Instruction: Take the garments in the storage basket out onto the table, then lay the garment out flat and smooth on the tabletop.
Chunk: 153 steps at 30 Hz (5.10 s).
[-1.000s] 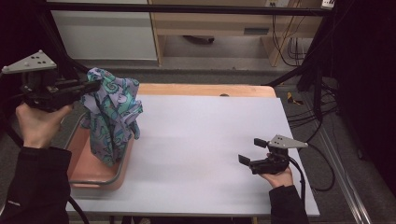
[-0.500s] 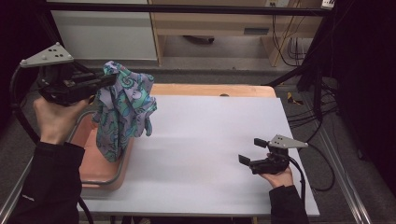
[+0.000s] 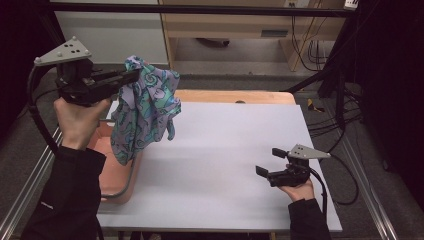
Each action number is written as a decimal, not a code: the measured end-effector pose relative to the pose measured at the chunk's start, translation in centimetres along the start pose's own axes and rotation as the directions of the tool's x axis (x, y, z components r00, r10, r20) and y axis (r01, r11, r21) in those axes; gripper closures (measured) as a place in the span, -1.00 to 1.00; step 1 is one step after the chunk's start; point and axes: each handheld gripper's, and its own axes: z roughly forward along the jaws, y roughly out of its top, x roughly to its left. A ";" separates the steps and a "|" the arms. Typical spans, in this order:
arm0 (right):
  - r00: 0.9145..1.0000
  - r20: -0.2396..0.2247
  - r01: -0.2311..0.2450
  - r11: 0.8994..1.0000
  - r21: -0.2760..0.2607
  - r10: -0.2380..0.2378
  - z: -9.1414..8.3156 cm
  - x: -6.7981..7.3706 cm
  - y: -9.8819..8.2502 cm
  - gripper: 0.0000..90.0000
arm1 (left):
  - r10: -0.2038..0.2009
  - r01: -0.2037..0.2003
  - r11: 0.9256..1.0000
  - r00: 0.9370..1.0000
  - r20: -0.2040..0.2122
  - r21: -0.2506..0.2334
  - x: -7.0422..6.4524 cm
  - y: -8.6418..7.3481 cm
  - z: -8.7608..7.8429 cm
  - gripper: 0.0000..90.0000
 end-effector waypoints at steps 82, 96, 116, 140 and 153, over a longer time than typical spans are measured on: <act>1.000 0.001 -0.001 1.000 0.003 0.001 0.1 -0.1 -0.2 -0.95 | -0.095 0.043 0.971 0.973 0.212 0.237 -8.2 -13.2 19.7 0.81; 1.000 0.009 -0.003 1.000 0.002 0.003 0.2 0.0 -0.2 -0.95 | -0.140 0.070 0.948 0.968 0.210 0.310 -7.9 -15.7 20.4 0.33; 1.000 0.023 0.013 0.999 0.034 -0.014 1.7 1.2 -0.3 -0.94 | -0.135 0.097 0.946 0.985 0.104 0.310 -6.0 -18.8 13.9 -0.96; 0.999 0.032 0.012 0.994 0.107 -0.016 4.9 2.6 -0.8 -0.91 | -0.234 0.180 0.880 0.969 0.072 0.440 -5.5 -27.1 14.4 -0.41; 0.999 0.045 0.019 0.993 0.120 -0.024 6.3 2.8 -0.4 -0.86 | -0.223 0.173 0.878 0.973 0.061 0.446 -5.7 -28.1 15.4 0.07</act>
